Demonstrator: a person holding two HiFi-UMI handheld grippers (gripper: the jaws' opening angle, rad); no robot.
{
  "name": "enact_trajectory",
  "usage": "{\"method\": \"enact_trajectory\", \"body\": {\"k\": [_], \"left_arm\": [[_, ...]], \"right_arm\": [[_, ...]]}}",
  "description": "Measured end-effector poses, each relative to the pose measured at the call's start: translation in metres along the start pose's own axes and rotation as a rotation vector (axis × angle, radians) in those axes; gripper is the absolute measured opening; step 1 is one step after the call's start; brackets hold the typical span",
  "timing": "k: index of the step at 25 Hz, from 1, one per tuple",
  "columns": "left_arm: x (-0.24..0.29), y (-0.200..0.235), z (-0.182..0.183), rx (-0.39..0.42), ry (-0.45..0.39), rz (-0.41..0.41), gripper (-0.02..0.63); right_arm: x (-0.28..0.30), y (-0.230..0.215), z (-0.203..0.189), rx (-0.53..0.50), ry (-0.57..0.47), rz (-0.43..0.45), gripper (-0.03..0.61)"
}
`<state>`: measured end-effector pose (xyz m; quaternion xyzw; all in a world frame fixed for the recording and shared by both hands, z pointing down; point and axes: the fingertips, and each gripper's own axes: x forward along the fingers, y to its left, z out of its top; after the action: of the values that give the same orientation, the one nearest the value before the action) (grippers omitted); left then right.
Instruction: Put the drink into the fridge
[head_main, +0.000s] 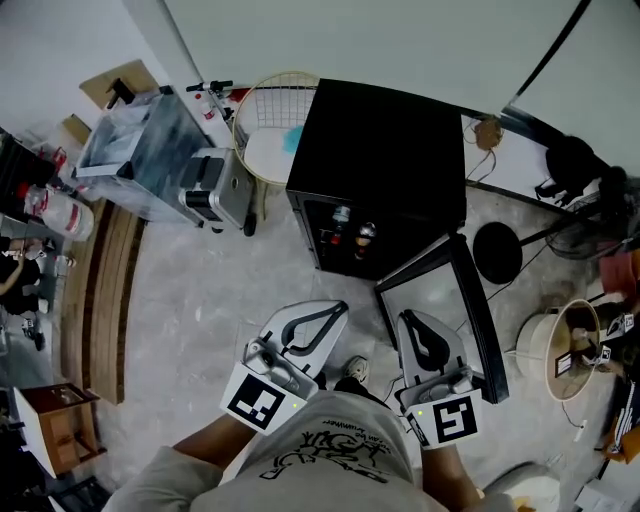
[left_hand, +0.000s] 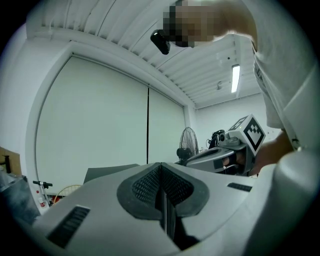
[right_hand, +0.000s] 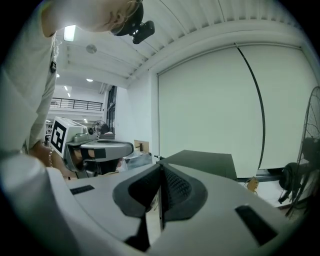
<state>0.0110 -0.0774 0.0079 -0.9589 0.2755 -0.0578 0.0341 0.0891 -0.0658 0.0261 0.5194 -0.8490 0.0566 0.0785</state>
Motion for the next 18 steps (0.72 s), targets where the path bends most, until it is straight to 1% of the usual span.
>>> {"method": "enact_trajectory", "body": {"k": [2,6,8,11,14,18], "left_arm": [[-0.001,-0.004,0.005,0.0,-0.006,-0.002,0.021],[-0.004,-0.009,0.012,-0.039,-0.012,0.005,0.021],[-0.006,-0.012,0.016,-0.044,-0.015,0.004,0.021],[-0.007,-0.016,0.023,-0.014,-0.027,-0.01,0.021],[-0.007,-0.018,0.028,0.01,-0.034,-0.02,0.021],[-0.008,-0.017,0.033,0.019,-0.045,-0.018,0.021]], "right_arm": [[-0.003,0.001,0.005,-0.002,-0.004,0.001,0.025],[-0.009,0.003,0.016,-0.013,-0.017,0.003,0.025],[-0.012,0.006,0.023,-0.017,-0.026,0.002,0.025],[-0.016,0.008,0.027,-0.043,-0.034,-0.001,0.023],[-0.018,0.01,0.033,-0.039,-0.044,-0.007,0.023],[-0.019,0.01,0.037,-0.037,-0.048,-0.003,0.02]]}}
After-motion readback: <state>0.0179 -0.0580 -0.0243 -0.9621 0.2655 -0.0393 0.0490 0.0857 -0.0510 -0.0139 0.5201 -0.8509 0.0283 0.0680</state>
